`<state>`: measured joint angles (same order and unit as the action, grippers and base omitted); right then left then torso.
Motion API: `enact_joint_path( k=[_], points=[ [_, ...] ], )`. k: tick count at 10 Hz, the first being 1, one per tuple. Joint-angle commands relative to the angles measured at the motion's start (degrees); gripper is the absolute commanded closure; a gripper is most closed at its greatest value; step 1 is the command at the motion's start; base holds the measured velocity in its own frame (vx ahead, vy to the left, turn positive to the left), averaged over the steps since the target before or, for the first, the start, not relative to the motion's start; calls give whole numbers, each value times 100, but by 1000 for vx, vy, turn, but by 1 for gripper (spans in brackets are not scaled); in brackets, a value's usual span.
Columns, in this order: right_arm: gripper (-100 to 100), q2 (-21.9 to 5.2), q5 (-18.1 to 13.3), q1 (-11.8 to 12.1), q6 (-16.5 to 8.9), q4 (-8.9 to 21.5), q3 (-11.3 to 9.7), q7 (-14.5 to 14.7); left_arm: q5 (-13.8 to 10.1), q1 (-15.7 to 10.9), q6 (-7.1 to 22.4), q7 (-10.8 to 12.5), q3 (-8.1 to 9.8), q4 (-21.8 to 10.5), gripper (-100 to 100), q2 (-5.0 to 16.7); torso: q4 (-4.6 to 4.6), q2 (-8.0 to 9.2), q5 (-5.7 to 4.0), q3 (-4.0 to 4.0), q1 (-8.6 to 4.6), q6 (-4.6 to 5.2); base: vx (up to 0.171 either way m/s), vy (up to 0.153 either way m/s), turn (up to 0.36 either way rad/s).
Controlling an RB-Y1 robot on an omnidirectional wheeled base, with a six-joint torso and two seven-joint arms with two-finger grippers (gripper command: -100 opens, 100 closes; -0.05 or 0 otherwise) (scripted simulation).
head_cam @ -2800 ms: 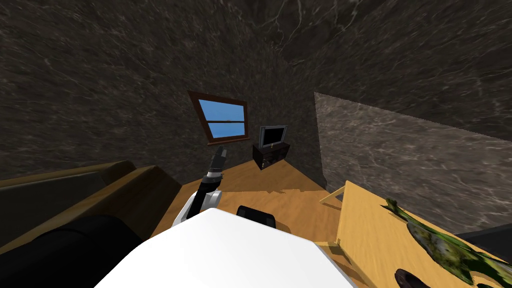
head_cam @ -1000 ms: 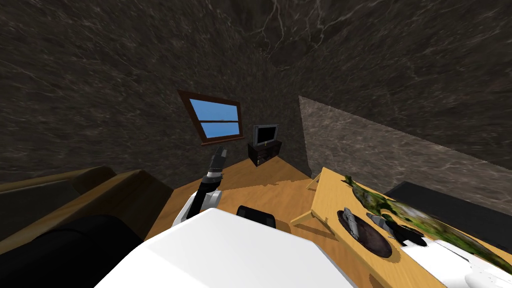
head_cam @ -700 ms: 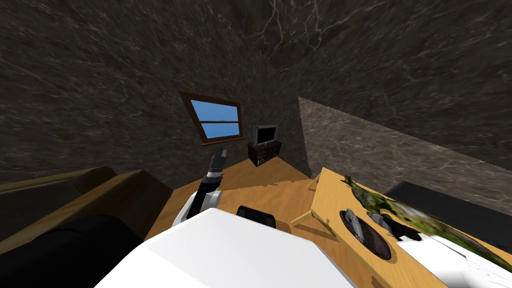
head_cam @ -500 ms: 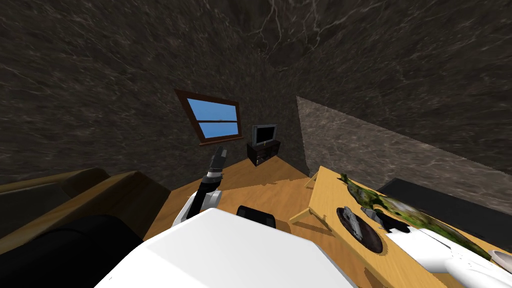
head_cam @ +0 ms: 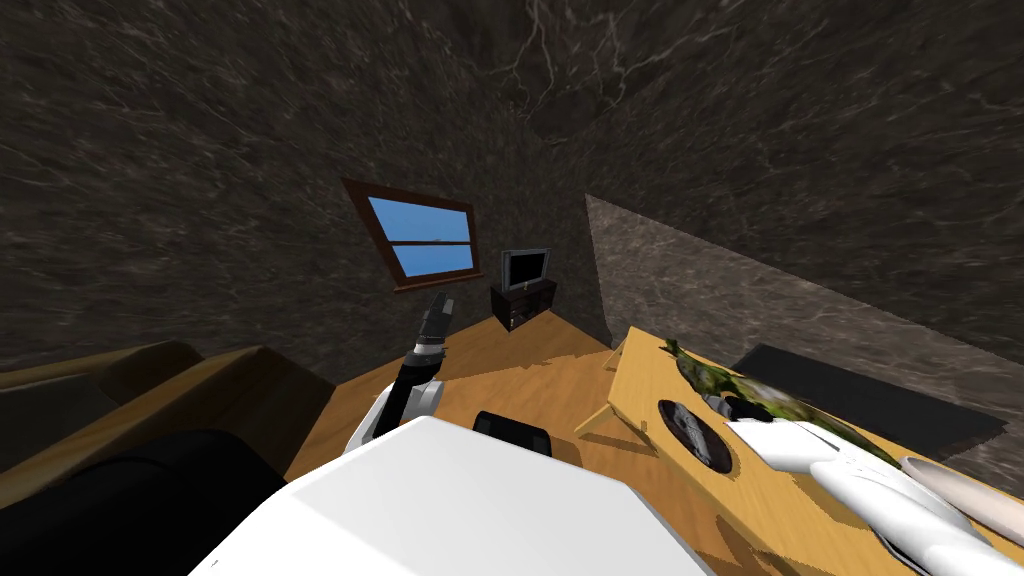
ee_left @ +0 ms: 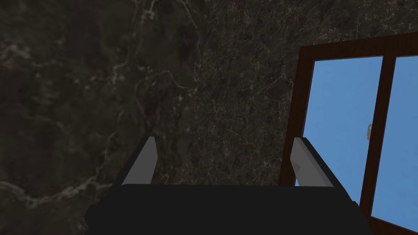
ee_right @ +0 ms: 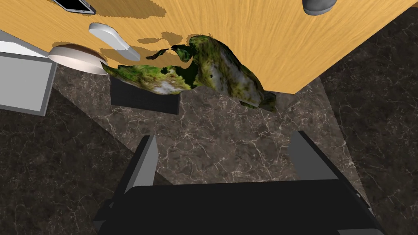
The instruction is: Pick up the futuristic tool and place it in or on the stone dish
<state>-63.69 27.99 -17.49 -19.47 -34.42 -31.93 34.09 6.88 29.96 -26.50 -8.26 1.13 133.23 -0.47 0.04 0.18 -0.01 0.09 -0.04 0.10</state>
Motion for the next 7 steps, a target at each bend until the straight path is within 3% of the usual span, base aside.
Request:
enact_joint_path(
  k=[1,2,4,5,6,7],
  points=[
    [-100,181,-286,-200,-286,-216,286,286,0,0,0,0,0,0,0,0,0,0,0,0,0,0,-84,-41,-137],
    [-100,181,-289,-200,-312,-33,351,566,0,-1,0,0,0,0,0,0,2,6,-2,5,-5,-5,-47,-32,36],
    [-100,181,-301,-200,-546,-182,640,566,0,0,0,0,-1,0,0,0,1,-5,1,-1,0,-2,-10,-9,12],
    [-100,181,-301,-200,-641,-216,640,566,0,0,0,0,-1,0,0,0,-1,-11,2,-5,6,-3,0,0,0],
    [-100,459,-433,-477,-864,-121,903,840,0,0,0,0,-1,0,0,0,-2,-16,2,-8,9,-4,-77,-43,-227],
    [-100,569,-433,-682,-1009,-121,1048,1010,0,0,0,0,0,0,0,0,1,4,-1,3,-6,2,-108,-44,-105]
  ],
)
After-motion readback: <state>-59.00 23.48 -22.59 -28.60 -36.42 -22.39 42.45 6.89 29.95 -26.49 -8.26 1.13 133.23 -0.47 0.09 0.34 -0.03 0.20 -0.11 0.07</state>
